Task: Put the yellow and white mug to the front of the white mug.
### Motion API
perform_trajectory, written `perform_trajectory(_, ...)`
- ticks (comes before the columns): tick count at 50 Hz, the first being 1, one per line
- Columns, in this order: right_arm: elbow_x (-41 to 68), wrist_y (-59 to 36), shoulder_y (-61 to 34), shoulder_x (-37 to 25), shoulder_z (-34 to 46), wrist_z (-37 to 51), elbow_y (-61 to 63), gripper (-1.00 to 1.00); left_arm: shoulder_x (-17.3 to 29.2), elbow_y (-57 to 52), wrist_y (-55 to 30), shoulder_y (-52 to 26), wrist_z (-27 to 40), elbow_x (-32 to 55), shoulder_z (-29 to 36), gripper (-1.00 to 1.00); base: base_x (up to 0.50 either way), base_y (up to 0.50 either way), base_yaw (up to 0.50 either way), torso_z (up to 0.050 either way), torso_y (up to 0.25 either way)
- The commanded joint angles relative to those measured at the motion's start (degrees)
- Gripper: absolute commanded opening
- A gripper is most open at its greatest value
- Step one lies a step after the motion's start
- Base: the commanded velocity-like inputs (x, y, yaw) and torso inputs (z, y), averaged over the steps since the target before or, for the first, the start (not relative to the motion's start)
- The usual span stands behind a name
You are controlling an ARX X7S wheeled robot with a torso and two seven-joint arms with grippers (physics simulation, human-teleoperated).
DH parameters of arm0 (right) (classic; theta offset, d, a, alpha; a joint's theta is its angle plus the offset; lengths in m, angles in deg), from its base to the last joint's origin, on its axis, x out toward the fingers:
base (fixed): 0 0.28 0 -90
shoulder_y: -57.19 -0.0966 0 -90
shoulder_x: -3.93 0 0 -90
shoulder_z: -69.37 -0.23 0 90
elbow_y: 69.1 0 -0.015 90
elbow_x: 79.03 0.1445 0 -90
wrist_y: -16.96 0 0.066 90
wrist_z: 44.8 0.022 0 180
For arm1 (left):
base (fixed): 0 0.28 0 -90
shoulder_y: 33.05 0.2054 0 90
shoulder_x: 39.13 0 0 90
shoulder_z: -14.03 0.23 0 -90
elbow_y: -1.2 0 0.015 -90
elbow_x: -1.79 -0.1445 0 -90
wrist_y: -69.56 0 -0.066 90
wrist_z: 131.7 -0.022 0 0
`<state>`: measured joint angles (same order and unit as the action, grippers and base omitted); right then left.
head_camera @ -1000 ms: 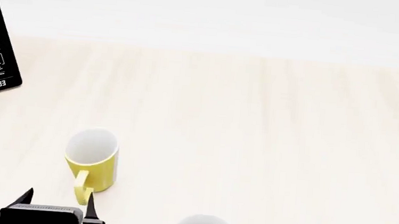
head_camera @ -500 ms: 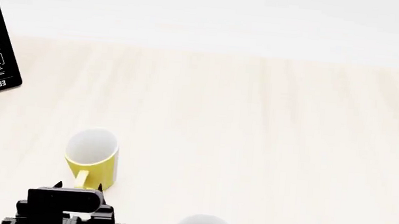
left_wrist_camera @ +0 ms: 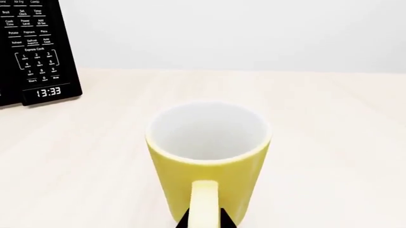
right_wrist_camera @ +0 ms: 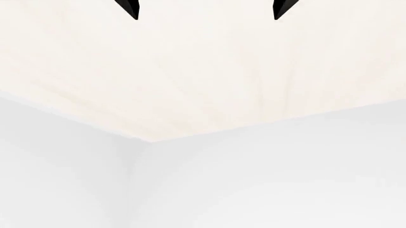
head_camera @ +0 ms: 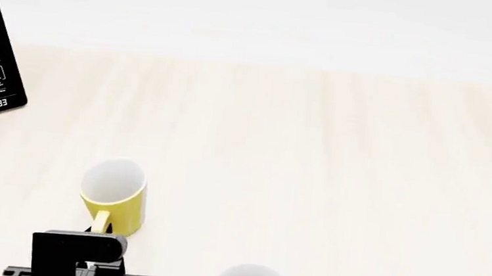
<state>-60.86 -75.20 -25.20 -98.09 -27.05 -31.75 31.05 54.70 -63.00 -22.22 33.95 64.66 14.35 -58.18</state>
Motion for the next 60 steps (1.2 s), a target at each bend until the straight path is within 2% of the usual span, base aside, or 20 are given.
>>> perform_trajectory(1, 0.16, 0.07, 0.03, -0.26, 0.25, 0.36, -0.02, 1.0, 1.11, -2.42, 0.44, 0.77, -1.84, 2.54, 1.07, -1.0, 0.0, 0.0, 0.0, 0.0, 0.0)
perform_trajectory(6, 0.32, 0.28, 0.23, -0.38, 0.24, 0.46, 0.15, 1.0, 3.13, -4.86, -0.91, 0.49, -6.79, 6.52, 0.79, -1.0, 0.0, 0.0, 0.0, 0.0, 0.003)
perform_trajectory(11, 0.5, 0.43, 0.27, -0.51, 0.2, 0.56, 0.12, 1.0, 5.37, -1.16, 2.05, -3.43, -10.93, 6.11, 0.95, -1.0, 0.0, 0.0, 0.0, 0.0, 0.0)
perform_trajectory(13, 0.56, 0.67, 0.22, -0.51, 0.26, 0.47, -0.18, 1.0, 6.38, 2.28, 1.94, -7.05, -15.32, 7.5, 0.93, -1.0, 0.0, 0.0, 0.0, 0.0, 0.0)
perform_trajectory(14, 0.63, 0.68, 0.21, -0.56, 0.24, 0.47, -0.21, 1.0, 6.76, 5.88, 4.99, -9.2, -18.24, 6.14, 2.06, -1.0, 0.0, 0.0, 0.0, 0.0, 0.0)
perform_trajectory(15, 0.67, 0.63, 0.26, -0.63, 0.21, 0.52, -0.07, 1.0, 6.73, 7.43, 2.79, -10.7, -21.14, 9.09, 1.32, -1.0, 0.0, 0.0, 0.0, 0.0, 0.0)
perform_trajectory(17, 0.9, 0.55, 0.44, -0.76, 0.02, 0.64, 0.32, 1.0, 6.97, 11.22, 4.8, -13.3, -23.95, 8.18, 2.17, -1.0, 0.0, 0.0, 0.0, 0.0, 0.0)
perform_trajectory(18, 1.06, 0.48, 0.67, -0.88, -0.15, 0.75, 0.78, 1.0, 6.85, 15.58, 4.59, -16.8, -30.27, 10.89, 1.68, -1.0, 0.0, 0.0, 0.0, 0.0, 0.0)
perform_trajectory(19, 1.13, 0.47, 0.74, -0.92, -0.17, 0.76, 0.92, 1.0, 6.79, 17.27, 4.85, -17.94, -31.55, 10.88, 1.89, -1.0, 0.0, 0.0, 0.0, 0.0, 0.0)
perform_trajectory(20, 1.19, 0.44, 0.89, -1.02, -0.22, 0.8, 1.16, 1.0, 6.94, 19.57, 4.79, -20.41, -37.12, 12.8, 1.76, -1.0, 0.0, 0.0, 0.0, 0.0, 0.0)
perform_trajectory(21, 1.21, 0.44, 0.89, -1.04, -0.2, 0.82, 1.17, 1.0, 6.87, 20.04, 5.04, -20.58, -37.26, 12.78, 1.76, -1.0, 0.0, 0.0, 0.0, 0.0, 0.0)
perform_trajectory(24, 1.43, 0.61, 0.9, -1.14, -0.36, 0.86, 1.17, 1.0, 6.91, 23.3, 5.68, -23.81, -44.46, 12.94, 3.42, -1.0, 0.0, 0.0, 0.0, 0.0, 0.0)
perform_trajectory(28, 1.87, 0.7, 1.11, -1.27, -0.46, 0.76, 1.32, 1.0, 6.27, 25.51, 3.72, -26.59, -51.15, 15.68, 3.4, -1.0, 0.0, 0.0, 0.0, 0.0, 0.0)
perform_trajectory(33, 1.83, 0.83, 0.85, -1.35, -0.36, 0.85, 0.67, 1.0, 5.75, 28.41, -2.59, -32.1, -60.53, 19.49, 3.75, -1.0, 0.0, 0.0, 0.0, 0.0, 0.0)
perform_trajectory(35, 1.86, 0.77, 0.75, -1.4, -0.31, 0.92, 0.62, 1.0, 6.38, 26.84, -4.84, -32.31, -64.29, 19.93, 5.02, -1.0, 0.0, 0.0, 0.0, 0.0, 0.0)
perform_trajectory(36, 1.93, 0.72, 0.75, -1.44, -0.28, 0.9, 0.69, 1.0, 6.92, 25.27, -8.58, -32.78, -66.13, 21.15, 5.47, -1.0, 0.0, 0.0, 0.0, 0.0, 0.0)
perform_trajectory(40, 2.06, 0.87, 1.01, -1.53, -0.38, 1.04, 0.86, 1.0, 8.71, 16.71, -14.83, -30.57, -69.66, 26.98, 3.95, -1.0, 0.0, 0.0, 0.0, 0.0, 0.0)
perform_trajectory(60, 2.48, 1.07, 1.47, -2.03, -0.3, 1.56, 1.54, 1.0, 6.95, 10.41, -13.91, -26.64, -67.88, 24.0, 8.58, -1.0, 0.0, 0.0, 0.0, 0.0, 0.001)
